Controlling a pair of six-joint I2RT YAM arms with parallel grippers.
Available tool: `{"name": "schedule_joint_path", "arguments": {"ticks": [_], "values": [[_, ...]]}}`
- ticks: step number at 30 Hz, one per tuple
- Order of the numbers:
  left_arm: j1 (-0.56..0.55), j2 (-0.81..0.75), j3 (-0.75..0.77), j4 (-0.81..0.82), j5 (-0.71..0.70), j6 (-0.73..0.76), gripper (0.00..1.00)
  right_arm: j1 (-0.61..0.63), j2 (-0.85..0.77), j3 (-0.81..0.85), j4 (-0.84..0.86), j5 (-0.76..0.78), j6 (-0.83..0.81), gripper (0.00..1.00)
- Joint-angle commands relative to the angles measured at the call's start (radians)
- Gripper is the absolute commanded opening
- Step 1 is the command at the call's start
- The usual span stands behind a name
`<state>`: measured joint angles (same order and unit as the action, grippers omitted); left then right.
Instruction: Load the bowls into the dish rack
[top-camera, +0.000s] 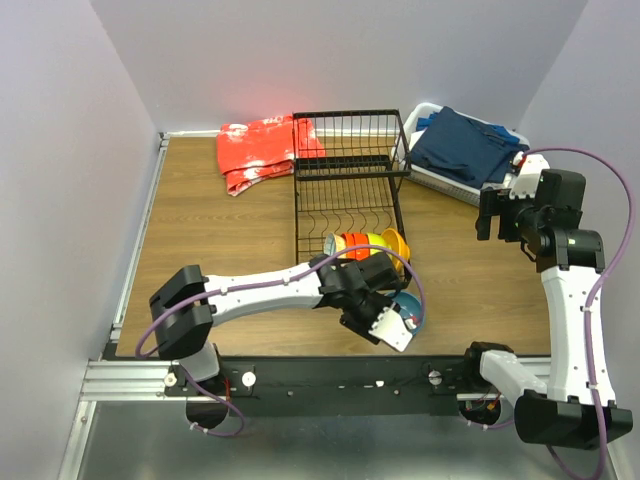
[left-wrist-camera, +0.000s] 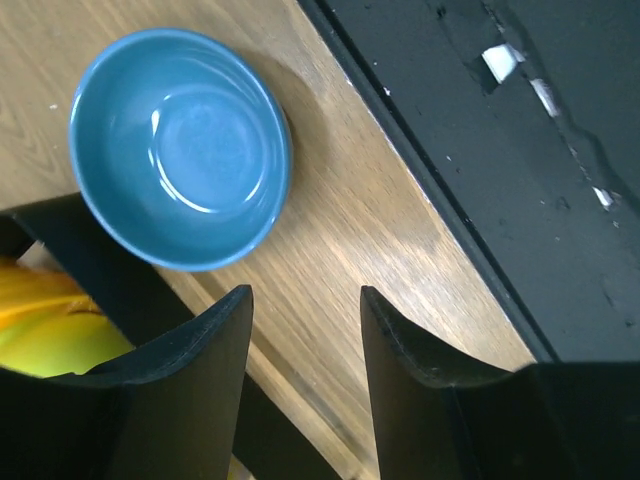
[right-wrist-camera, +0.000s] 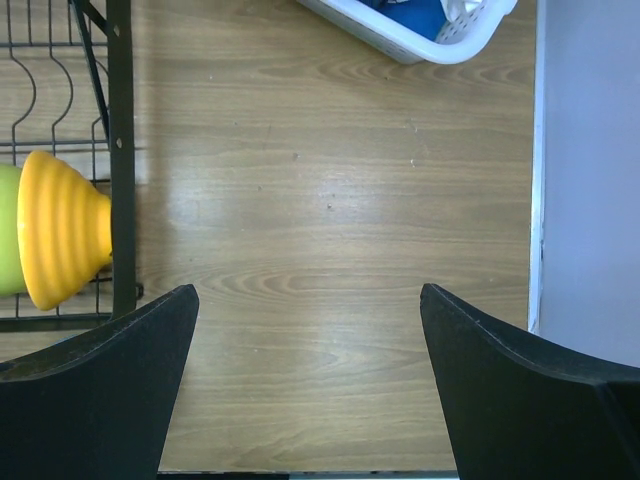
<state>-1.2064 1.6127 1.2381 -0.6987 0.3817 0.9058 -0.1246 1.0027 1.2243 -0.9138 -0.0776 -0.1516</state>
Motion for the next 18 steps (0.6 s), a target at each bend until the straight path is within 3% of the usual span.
{"name": "schedule_joint_path", "arguments": {"ticks": [1,14,18], "values": [[-0.022,0.081,0.061,0.001,-0.05,0.001,0.54,-0.004,-0.016,-0.016,0.01,-0.021,0.02,1.0],[-0.032,0.231,0.106,0.11,-0.037,-0.008,0.47,-0.004,-0.004,-0.02,0.0,0.007,-0.002,1.0],[-0.033,0.248,0.123,0.105,-0.033,-0.004,0.33,-0.006,-0.004,-0.025,0.007,0.002,0.001,1.0]]}}
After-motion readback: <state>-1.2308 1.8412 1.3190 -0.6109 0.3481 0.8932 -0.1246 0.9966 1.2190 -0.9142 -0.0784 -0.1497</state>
